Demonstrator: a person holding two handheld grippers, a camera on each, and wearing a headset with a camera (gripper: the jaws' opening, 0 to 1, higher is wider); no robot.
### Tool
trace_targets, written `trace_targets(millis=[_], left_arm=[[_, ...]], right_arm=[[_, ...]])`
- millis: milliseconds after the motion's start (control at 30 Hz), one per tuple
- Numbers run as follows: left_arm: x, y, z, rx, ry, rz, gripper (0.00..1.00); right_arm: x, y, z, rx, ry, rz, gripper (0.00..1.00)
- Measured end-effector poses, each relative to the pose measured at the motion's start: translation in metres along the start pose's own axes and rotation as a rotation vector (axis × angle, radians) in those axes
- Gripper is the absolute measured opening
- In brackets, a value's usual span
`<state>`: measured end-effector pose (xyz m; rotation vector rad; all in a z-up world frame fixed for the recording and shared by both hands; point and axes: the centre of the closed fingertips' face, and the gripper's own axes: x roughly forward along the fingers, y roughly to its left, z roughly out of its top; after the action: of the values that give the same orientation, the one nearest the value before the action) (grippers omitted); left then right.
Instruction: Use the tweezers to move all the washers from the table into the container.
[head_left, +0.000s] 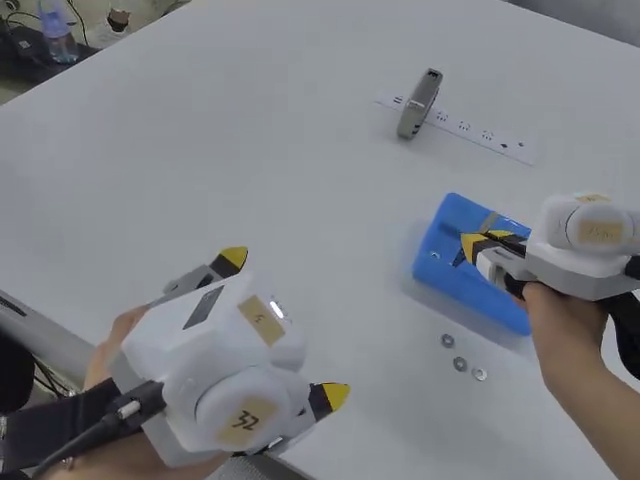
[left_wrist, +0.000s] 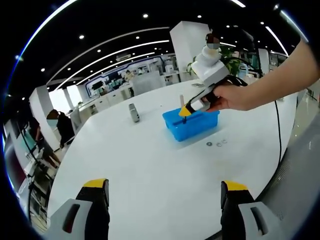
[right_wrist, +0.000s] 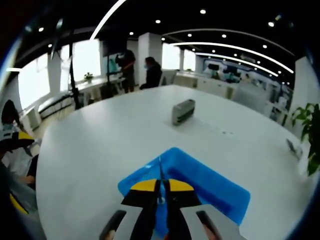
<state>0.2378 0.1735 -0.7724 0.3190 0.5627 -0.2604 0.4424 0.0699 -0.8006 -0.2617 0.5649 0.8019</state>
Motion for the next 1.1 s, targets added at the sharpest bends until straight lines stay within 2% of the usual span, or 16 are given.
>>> trace_targets(millis=[167, 300, 433, 600, 700, 833, 900, 967, 1100], left_arm=[[0.0, -0.002, 0.001, 0.013, -0.004, -0.001, 0.95], [-0.003, 0.0, 0.005, 0.024, -0.021, 0.014, 0.95], [-0.011, 0.002, 0.023, 0.009, -0.109, 0.026, 0.95], [-0.014, 0.002, 0.025, -0.021, -0.113, 0.012, 0.96], [-0.018, 0.0, 0.027, -0.038, -0.121, -0.004, 0.96], [-0.019, -0.005, 0.024, -0.057, -0.13, -0.021, 0.96], [-0.017, -0.006, 0.024, -0.054, -0.145, -0.018, 0.95], [-0.016, -0.006, 0.024, -0.031, -0.136, -0.009, 0.94], [-0.018, -0.005, 0.026, -0.016, -0.154, 0.011, 0.94]], right_arm=[[-0.002, 0.0, 0.0, 0.036, 0.003, 0.009, 0.03], [-0.009, -0.001, 0.008, 0.08, -0.026, 0.009, 0.03], [-0.028, 0.002, 0.019, 0.111, -0.064, 0.03, 0.03], [-0.058, 0.014, 0.03, 0.103, -0.116, 0.04, 0.03], [-0.074, 0.021, 0.031, 0.119, -0.148, 0.054, 0.03], [-0.084, 0.03, 0.021, 0.13, -0.153, 0.056, 0.03], [-0.087, 0.034, 0.01, 0.118, -0.135, 0.046, 0.03], [-0.085, 0.036, -0.004, 0.117, -0.111, 0.04, 0.03], [-0.081, 0.038, -0.03, 0.158, -0.068, 0.035, 0.03]])
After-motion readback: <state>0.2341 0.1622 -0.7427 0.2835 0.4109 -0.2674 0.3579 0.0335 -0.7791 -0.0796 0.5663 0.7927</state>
